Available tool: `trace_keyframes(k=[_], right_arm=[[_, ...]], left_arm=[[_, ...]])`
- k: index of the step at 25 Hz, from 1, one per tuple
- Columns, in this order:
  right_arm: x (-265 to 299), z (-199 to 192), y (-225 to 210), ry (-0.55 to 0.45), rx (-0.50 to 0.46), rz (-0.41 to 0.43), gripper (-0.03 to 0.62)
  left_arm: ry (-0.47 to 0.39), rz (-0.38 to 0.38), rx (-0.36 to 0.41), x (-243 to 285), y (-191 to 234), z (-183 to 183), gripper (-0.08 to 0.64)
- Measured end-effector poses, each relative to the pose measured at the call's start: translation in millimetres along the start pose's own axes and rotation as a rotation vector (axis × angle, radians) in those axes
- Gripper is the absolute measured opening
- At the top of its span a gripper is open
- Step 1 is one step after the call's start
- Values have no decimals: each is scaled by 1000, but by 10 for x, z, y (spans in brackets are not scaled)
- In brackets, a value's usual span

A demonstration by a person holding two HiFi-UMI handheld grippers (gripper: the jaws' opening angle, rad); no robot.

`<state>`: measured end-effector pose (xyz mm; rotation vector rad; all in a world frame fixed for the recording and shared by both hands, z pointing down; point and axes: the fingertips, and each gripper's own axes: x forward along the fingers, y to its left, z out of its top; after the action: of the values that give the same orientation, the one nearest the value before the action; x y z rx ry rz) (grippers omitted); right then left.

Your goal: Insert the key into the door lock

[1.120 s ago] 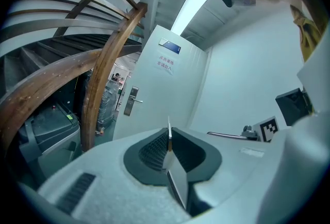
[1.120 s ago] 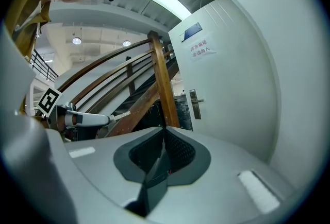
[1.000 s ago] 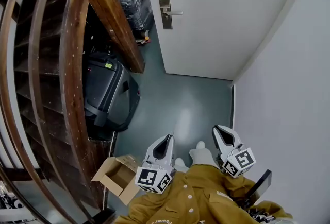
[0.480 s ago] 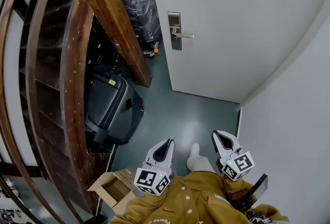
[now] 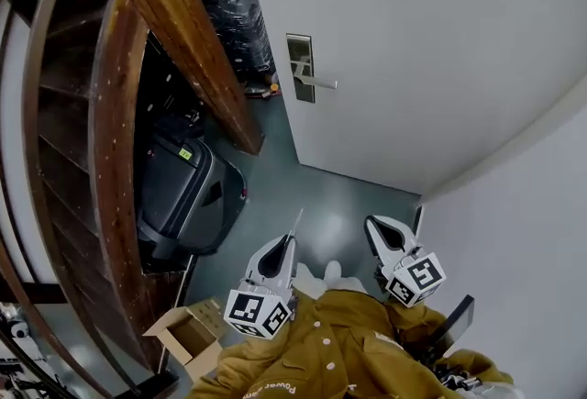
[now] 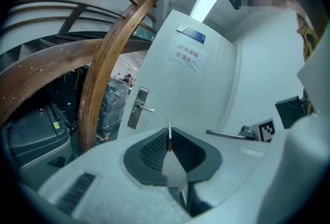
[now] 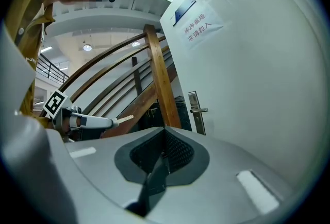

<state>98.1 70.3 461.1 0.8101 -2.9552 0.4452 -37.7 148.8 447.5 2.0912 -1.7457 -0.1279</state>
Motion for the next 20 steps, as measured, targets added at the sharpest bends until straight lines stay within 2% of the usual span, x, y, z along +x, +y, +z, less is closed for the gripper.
trace_keyframes(k=[4,8,12,17,20], right_arm=[[296,34,-198,28,2,18,6],[696,105,-451,44,2,17,6],[1232,265,-761,43,-20,-6,6],[1930,571,-998,50,-114,-21,6],[2286,679,-1143,67,-132,-33,6]], left_arm=[[-4,24,-27,287,183,88,28],[-5,15,-67,707,469,204,28],[-6,-15,-91,1261,865,424,28],[36,-66,-90,1931,1345,734,28],[56,-98,-98,2248,1557,921,28]])
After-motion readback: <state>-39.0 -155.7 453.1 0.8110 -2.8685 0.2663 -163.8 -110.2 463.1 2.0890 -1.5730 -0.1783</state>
